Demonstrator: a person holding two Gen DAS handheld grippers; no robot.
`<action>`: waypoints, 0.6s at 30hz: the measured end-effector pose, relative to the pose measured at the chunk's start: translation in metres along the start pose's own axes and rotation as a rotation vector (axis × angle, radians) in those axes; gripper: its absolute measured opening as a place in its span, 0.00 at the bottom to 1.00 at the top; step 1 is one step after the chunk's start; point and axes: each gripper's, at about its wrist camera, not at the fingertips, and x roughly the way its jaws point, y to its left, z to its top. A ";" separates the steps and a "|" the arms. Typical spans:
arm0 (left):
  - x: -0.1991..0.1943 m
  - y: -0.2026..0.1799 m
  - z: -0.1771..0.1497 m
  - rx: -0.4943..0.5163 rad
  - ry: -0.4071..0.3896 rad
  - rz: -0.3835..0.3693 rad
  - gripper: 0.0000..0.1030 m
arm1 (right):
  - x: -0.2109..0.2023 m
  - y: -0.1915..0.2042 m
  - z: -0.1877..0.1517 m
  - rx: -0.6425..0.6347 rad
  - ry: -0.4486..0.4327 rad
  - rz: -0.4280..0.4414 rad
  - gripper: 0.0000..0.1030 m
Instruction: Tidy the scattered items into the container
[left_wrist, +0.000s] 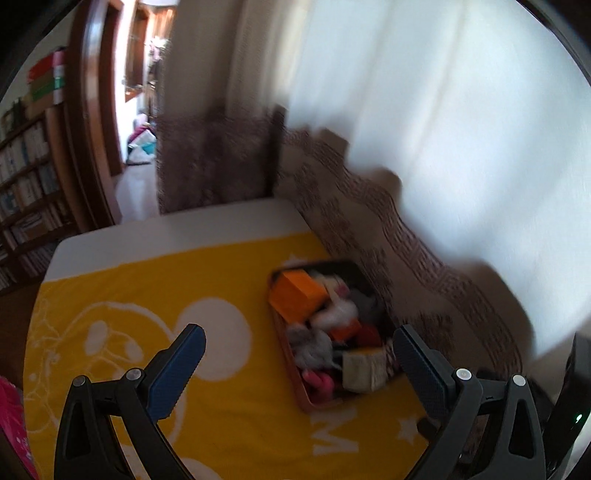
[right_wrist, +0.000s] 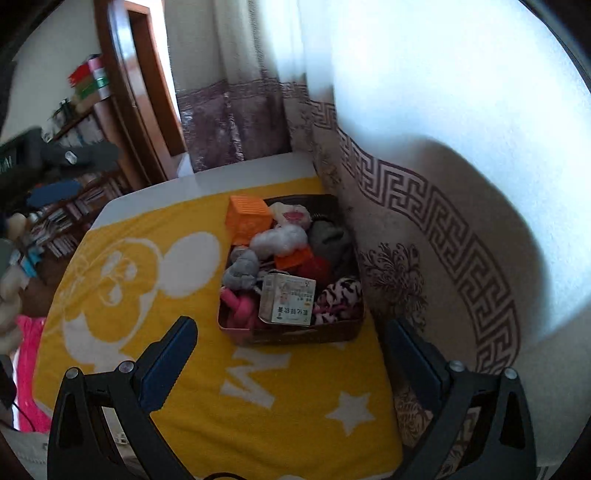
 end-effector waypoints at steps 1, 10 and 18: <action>0.002 -0.003 -0.002 0.009 0.009 -0.001 1.00 | 0.000 0.000 -0.001 -0.002 -0.002 -0.008 1.00; 0.004 -0.013 -0.003 -0.016 0.022 -0.025 1.00 | -0.003 -0.003 -0.008 -0.016 -0.008 -0.055 1.00; 0.007 -0.032 -0.008 0.047 0.032 -0.026 1.00 | -0.004 -0.005 -0.011 -0.017 -0.012 -0.063 0.99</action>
